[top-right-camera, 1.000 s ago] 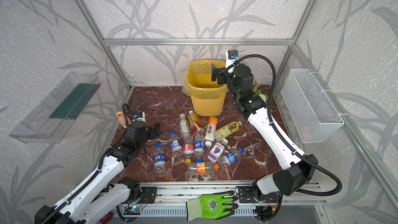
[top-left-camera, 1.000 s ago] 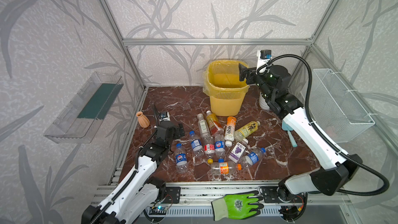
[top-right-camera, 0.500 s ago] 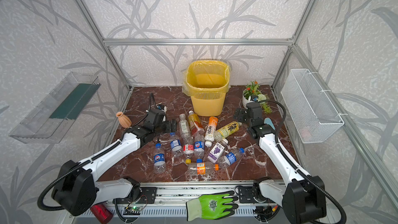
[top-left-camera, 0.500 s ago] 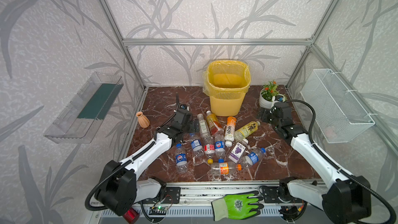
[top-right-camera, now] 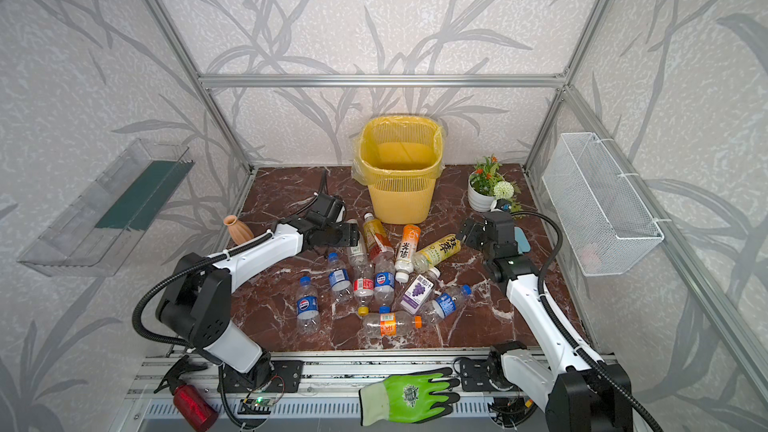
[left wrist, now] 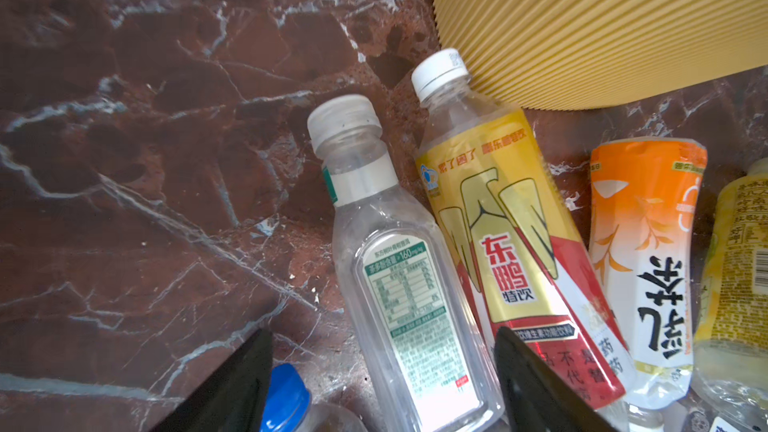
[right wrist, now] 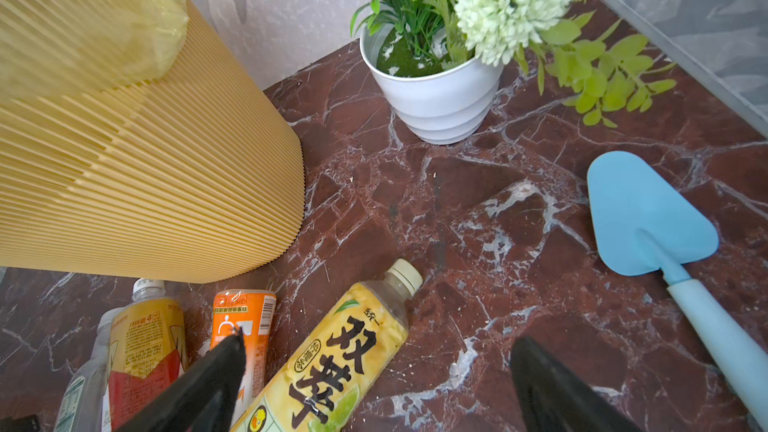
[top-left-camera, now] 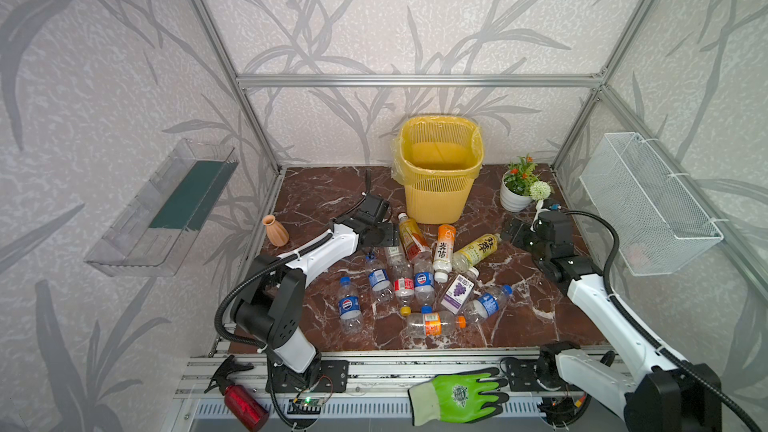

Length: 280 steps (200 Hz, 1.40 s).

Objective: Throw the plastic bottles in the bin
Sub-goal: 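Lower the left gripper onto the clear green-labelled bottle while the right arm withdraws, then close the left gripper on the clear bottle and lift it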

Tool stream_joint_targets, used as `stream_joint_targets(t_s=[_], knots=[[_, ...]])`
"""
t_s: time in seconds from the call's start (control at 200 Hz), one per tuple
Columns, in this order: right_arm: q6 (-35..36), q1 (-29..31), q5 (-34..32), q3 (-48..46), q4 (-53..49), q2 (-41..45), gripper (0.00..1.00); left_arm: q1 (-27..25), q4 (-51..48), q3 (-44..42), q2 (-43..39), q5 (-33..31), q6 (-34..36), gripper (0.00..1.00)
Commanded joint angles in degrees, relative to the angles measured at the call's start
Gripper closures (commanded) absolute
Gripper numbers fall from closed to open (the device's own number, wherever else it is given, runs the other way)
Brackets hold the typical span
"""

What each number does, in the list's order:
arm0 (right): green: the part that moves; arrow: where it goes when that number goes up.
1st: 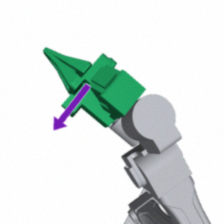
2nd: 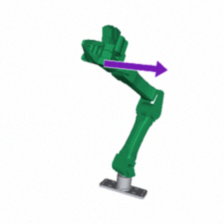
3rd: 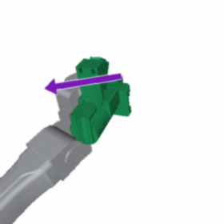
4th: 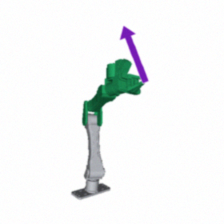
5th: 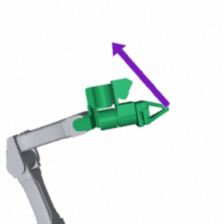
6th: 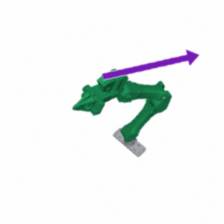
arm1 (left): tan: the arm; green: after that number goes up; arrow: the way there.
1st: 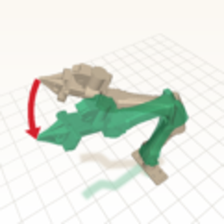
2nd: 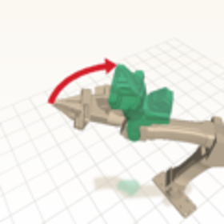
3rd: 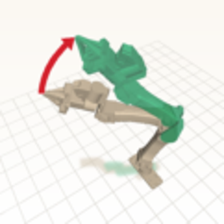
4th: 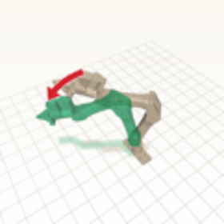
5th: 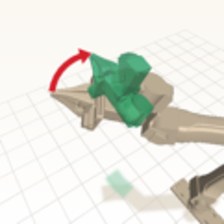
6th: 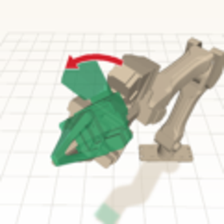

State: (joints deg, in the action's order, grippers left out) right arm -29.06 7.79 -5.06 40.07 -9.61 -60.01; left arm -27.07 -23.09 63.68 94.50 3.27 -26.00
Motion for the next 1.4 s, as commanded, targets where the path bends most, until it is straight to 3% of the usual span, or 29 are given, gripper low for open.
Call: stream_joint_targets(t_s=[0.0,1.13,1.394], knots=[[-1.59,-0.74,1.18,-0.96,1.08,-0.59,0.01,-0.21,-3.94,2.50,2.21,1.63,-2.25,0.20],[-3.37,-5.76,5.06,-3.94,2.74,-1.49,0.01,-0.22,-11.27,13.71,14.89,-3.01,-3.19,0.29],[-3.98,-6.90,5.49,-4.73,2.75,-0.22,0.01,-0.21,-11.06,14.70,16.38,-2.66,-3.60,0.39]])
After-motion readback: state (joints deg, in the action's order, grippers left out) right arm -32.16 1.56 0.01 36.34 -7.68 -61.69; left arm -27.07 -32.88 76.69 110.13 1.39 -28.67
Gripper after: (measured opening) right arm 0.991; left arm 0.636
